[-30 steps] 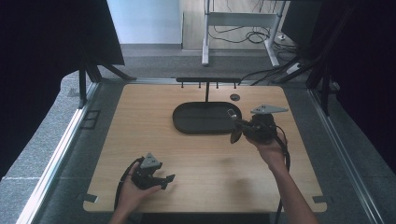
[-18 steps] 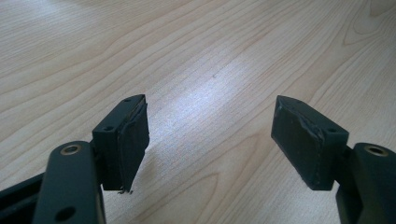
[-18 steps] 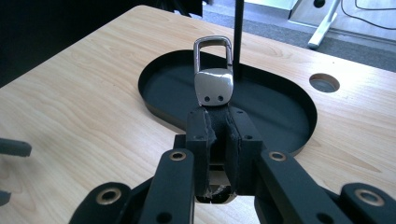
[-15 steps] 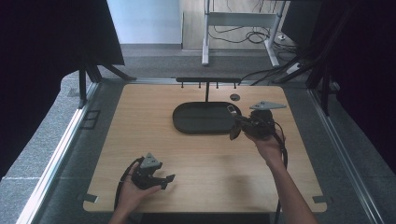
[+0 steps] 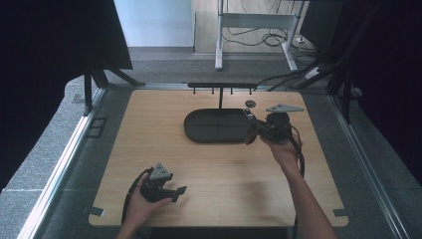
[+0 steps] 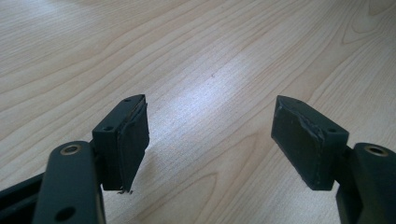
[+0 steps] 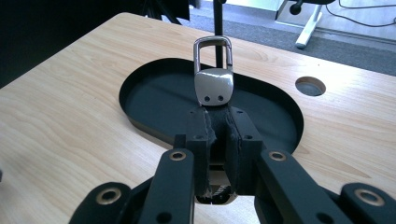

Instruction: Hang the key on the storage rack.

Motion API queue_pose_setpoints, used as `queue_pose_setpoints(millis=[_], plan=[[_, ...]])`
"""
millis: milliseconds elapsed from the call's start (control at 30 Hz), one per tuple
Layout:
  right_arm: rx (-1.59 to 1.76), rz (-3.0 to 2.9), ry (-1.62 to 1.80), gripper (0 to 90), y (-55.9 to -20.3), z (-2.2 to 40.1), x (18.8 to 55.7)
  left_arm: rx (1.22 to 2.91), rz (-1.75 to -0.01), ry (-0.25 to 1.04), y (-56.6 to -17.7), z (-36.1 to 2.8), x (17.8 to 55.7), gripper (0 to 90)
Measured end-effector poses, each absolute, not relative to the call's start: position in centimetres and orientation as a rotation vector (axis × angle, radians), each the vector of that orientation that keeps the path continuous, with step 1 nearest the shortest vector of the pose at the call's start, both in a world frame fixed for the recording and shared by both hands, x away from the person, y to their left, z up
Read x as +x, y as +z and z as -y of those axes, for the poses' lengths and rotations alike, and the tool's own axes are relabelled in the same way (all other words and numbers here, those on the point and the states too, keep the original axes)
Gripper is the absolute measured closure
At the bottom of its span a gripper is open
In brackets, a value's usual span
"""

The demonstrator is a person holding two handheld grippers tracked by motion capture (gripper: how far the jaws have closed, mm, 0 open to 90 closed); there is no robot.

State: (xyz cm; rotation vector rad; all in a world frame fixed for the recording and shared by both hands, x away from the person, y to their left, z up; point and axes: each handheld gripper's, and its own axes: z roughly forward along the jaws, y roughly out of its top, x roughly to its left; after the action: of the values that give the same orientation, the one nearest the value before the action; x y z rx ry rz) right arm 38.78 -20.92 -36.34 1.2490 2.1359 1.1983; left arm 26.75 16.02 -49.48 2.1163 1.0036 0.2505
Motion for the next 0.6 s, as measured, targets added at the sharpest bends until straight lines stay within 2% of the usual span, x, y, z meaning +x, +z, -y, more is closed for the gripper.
queue_pose_setpoints(millis=[600], plan=[[1.312, -2.054, 1.201, 80.8, -36.9, 21.1, 41.3, 2.113, -1.005, 0.247, -49.4, -16.1, 26.7, 28.3]])
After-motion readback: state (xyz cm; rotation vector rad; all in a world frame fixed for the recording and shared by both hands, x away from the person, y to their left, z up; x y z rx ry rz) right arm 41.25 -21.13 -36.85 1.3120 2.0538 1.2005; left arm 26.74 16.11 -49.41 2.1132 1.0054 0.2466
